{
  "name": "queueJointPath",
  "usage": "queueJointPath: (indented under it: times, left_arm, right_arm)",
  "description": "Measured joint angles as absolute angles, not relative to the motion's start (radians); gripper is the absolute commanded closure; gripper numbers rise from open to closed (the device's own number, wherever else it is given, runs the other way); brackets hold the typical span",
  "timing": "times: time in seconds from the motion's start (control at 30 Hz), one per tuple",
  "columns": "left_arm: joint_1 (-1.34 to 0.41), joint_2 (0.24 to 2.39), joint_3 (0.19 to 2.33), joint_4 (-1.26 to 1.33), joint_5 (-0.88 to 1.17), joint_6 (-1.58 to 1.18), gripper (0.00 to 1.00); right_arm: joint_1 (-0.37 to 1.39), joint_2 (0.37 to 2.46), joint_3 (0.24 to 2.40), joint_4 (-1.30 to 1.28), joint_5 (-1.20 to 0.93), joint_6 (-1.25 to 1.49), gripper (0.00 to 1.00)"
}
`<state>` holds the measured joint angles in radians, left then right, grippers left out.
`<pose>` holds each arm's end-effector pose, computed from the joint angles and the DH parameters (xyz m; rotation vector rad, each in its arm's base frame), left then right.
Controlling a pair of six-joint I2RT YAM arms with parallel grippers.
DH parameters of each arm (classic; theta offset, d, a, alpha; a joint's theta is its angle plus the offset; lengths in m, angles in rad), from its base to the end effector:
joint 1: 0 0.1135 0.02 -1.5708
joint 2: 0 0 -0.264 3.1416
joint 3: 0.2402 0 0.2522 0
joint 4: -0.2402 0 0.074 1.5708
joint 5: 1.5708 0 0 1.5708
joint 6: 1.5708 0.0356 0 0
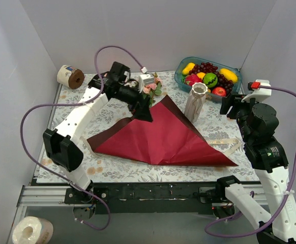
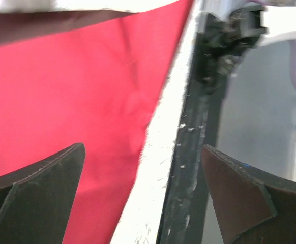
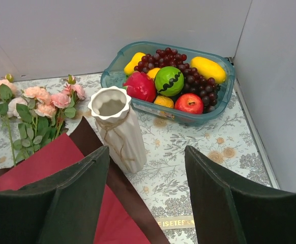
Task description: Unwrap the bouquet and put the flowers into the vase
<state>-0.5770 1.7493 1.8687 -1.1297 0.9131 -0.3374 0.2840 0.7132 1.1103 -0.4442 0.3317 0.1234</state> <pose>0.2812 -0.2166 0.3809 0.6886 2.5861 -1.5045 0.1286 0.0255 0.4312 0.1260 1.6106 0.0464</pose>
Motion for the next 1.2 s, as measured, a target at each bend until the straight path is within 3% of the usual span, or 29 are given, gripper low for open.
queueJointPath:
  times: [0.2,0.33,0.67,1.2]
  left_arm:
    - [-0.446,1.641,1.424,-0.923,0.772,-0.337,0.02]
    - [-0.418,1.694,1.281,-0.809,0.724,-0.369,0.02]
    - [-0.349,1.766,1.312,-0.601,0.677,-0.418,0.02]
    - [-0.348,1.948,1.357,-0.544,0.665,-0.428,0.02]
  right_arm:
    - [0.285,0.700,1.094,-0.447,0.307,0.125,0.31]
    - [0.285,0.682,1.075,-0.446,0.288,0.125,0.31]
    - [0.285,0.648,1.024,-0.445,0.251,0.127,0.31]
    - [0.285,0.637,0.980,-0.442,0.228,0.132,0.31]
